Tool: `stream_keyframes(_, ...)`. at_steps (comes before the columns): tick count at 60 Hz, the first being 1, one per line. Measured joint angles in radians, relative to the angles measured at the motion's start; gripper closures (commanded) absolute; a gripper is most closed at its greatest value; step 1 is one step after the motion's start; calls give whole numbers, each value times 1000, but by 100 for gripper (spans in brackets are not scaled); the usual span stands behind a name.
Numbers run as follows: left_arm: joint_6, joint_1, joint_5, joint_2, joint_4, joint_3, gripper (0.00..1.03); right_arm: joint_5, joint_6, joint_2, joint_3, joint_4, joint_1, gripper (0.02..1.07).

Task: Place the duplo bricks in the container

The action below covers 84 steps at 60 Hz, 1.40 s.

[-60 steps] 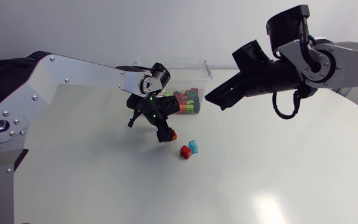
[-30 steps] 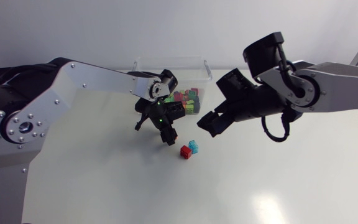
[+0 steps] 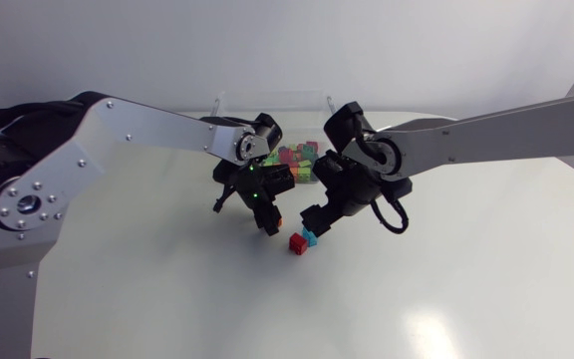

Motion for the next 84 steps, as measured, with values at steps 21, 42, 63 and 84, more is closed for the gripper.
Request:
stream_keyframes(21,0,63,10,-170,-8,-96,70,38,17,79,101,-77,31,13)
stream_keyframes(42,0,116,47,-323,-8,-144,70,63,27,136,119,-100,59,14)
stream_keyframes(63,-27,153,72,-436,-7,-145,70,94,51,196,161,-131,74,39)
stream_keyframes(84,-93,160,80,-493,34,-90,70,96,60,257,225,-157,70,83)
